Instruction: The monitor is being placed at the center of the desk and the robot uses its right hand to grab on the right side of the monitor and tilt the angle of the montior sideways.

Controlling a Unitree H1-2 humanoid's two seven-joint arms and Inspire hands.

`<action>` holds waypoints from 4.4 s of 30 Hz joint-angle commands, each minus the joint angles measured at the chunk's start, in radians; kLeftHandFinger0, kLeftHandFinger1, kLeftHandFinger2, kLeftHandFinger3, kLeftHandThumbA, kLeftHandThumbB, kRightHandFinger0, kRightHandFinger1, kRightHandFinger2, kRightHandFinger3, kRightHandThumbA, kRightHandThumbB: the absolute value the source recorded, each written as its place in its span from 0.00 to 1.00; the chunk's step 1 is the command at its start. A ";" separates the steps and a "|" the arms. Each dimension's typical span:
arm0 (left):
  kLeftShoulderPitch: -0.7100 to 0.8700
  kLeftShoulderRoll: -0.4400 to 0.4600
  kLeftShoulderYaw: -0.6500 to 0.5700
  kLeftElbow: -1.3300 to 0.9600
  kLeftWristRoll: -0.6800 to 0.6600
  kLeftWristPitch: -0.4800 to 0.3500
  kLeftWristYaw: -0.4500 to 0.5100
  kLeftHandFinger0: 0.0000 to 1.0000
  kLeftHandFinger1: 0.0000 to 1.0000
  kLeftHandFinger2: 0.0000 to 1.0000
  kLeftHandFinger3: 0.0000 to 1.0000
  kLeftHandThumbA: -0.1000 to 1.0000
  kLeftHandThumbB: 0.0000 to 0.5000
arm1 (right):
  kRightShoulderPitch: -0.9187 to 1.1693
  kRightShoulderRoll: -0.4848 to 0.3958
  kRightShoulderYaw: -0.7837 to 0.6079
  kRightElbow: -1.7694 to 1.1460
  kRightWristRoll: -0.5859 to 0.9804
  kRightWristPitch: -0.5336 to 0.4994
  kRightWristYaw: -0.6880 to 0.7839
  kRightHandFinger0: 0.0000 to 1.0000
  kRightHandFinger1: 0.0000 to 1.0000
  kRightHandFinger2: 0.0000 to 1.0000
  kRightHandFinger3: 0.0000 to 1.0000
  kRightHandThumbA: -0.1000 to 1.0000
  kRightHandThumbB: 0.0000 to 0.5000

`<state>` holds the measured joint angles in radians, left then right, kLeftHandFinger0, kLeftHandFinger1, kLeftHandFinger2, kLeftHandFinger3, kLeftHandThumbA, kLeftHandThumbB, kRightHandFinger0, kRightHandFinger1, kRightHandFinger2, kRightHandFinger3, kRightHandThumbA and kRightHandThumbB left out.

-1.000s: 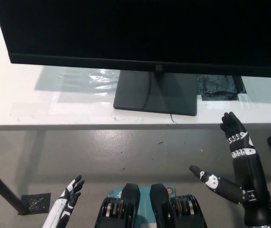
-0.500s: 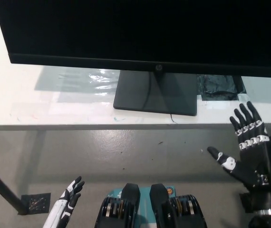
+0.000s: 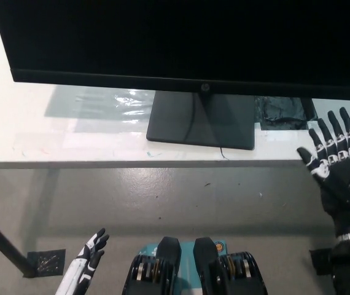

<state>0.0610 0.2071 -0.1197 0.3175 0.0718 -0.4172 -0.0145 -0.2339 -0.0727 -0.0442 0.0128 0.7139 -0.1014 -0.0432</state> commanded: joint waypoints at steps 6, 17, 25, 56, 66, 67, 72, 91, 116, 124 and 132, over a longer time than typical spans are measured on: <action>0.005 0.014 -0.004 -0.031 0.011 -0.053 0.020 1.00 1.00 1.00 1.00 1.00 0.69 | -0.214 0.078 -0.213 0.153 0.522 0.247 0.120 1.00 1.00 1.00 1.00 1.00 0.66; 0.002 0.014 -0.002 -0.032 0.009 -0.053 0.021 1.00 1.00 1.00 1.00 1.00 0.68 | -0.263 0.111 -0.277 0.250 0.491 0.295 0.153 1.00 1.00 1.00 1.00 1.00 0.68; 0.001 0.017 -0.005 -0.036 0.013 -0.053 0.021 1.00 1.00 1.00 1.00 1.00 0.70 | -0.294 0.133 -0.318 0.298 0.454 0.320 0.158 1.00 1.00 1.00 1.00 1.00 0.72; -0.018 0.015 0.003 -0.020 -0.014 -0.053 0.000 1.00 1.00 1.00 1.00 1.00 0.71 | -0.494 0.087 -0.431 0.593 0.373 0.282 0.215 1.00 1.00 1.00 1.00 1.00 0.74; -0.021 0.014 0.002 -0.019 -0.011 -0.053 0.002 1.00 1.00 1.00 1.00 1.00 0.67 | -0.577 0.052 -0.473 0.684 0.358 0.280 0.251 1.00 1.00 1.00 1.00 1.00 0.78; -0.021 0.014 0.002 -0.018 -0.013 -0.053 0.001 1.00 1.00 1.00 1.00 1.00 0.67 | -0.583 0.051 -0.476 0.689 0.356 0.280 0.252 1.00 1.00 1.00 1.00 1.00 0.78; -0.026 0.016 0.006 -0.017 -0.012 -0.053 0.004 1.00 1.00 1.00 1.00 1.00 0.67 | -0.622 0.045 -0.492 0.737 0.356 0.277 0.267 1.00 1.00 1.00 1.00 1.00 0.77; -0.038 0.015 0.009 -0.016 -0.016 -0.053 0.001 1.00 1.00 1.00 1.00 1.00 0.63 | -0.767 0.031 -0.524 1.155 0.269 0.123 0.378 1.00 1.00 1.00 1.00 1.00 0.80; -0.064 0.016 0.013 -0.011 -0.027 -0.053 -0.022 1.00 1.00 1.00 1.00 1.00 0.67 | -0.551 0.127 -0.449 0.685 0.161 0.136 0.394 1.00 1.00 1.00 1.00 1.00 0.83; -0.080 0.023 0.016 -0.004 -0.028 -0.053 -0.027 1.00 1.00 1.00 1.00 1.00 0.63 | -0.283 0.173 -0.347 0.217 0.130 0.186 0.363 1.00 1.00 1.00 1.00 1.00 0.82; -0.086 0.024 0.014 0.001 -0.026 -0.053 -0.025 1.00 1.00 1.00 1.00 1.00 0.62 | 0.045 0.174 -0.248 -0.148 0.055 0.150 0.425 1.00 1.00 1.00 1.00 1.00 0.84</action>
<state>0.0204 0.2078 -0.1124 0.3243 0.0543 -0.4300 -0.0260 -0.4404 0.0795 -0.4651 0.5050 0.9118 0.0153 0.3445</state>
